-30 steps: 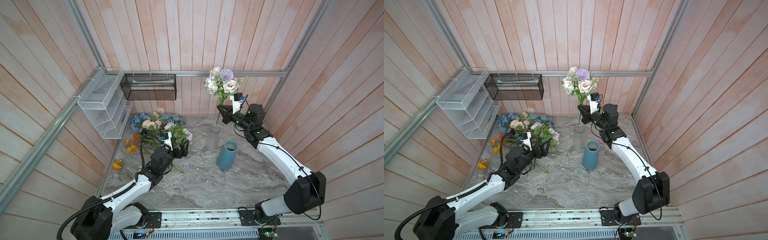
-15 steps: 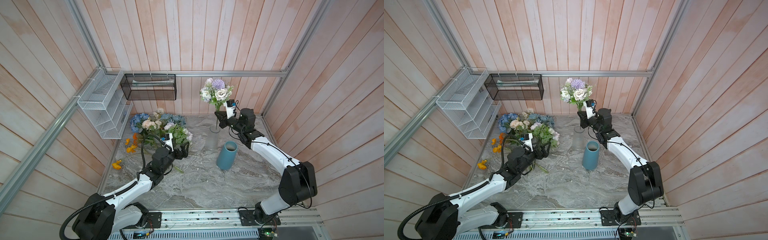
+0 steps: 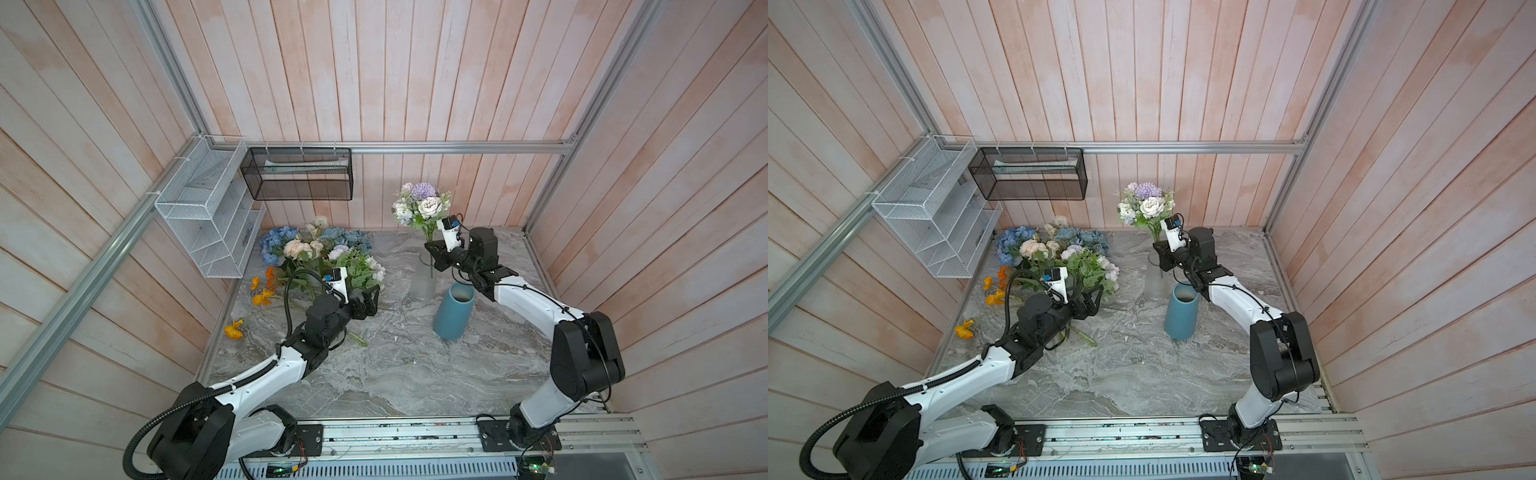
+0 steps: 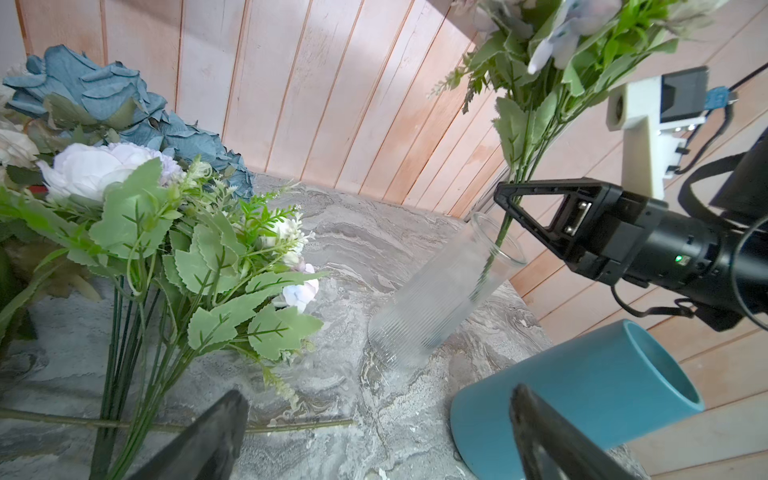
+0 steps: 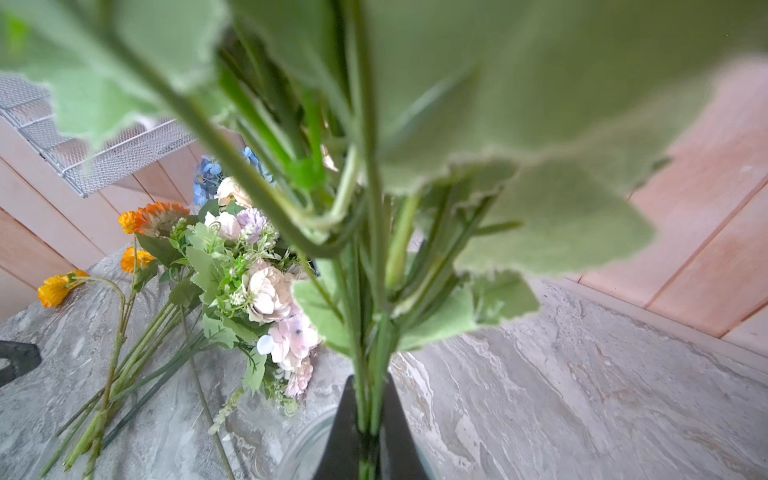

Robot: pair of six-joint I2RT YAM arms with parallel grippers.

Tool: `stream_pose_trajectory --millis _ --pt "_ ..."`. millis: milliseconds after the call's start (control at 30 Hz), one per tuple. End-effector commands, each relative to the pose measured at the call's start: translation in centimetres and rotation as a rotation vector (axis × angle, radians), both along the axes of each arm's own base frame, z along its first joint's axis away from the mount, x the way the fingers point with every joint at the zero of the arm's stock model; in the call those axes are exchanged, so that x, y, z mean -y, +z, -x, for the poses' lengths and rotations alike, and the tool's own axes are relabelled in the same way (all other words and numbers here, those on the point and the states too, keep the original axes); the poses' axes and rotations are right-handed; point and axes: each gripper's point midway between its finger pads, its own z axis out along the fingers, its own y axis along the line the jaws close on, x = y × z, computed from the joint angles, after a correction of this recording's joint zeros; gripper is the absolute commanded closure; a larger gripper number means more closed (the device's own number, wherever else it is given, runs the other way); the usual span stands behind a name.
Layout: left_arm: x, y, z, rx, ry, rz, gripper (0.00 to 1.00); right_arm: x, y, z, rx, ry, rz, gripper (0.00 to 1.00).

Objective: Arrange the flowers into the vase
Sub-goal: 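Lower the bunch stems into the clear glass vase with the right gripper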

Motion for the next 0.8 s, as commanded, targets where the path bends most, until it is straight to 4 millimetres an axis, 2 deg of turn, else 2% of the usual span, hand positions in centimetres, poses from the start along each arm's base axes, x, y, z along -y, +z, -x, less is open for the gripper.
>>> stream_pose_trajectory --millis 0,200,400,767 --pt "0.3 0.7 -0.4 0.015 -0.004 0.023 0.00 0.3 -1.2 0.5 -0.032 -0.009 0.044 0.91" --pt "0.4 0.7 -0.4 0.010 -0.008 0.033 0.00 0.7 -1.6 0.9 -0.057 -0.013 0.068 0.78" --pt "0.1 0.7 -0.3 0.012 0.005 0.036 0.00 1.0 -1.0 1.2 -0.055 -0.025 0.074 0.63" --pt "-0.3 0.6 -0.2 0.016 0.022 0.037 0.00 1.6 1.4 2.8 -0.029 -0.031 0.066 0.60"
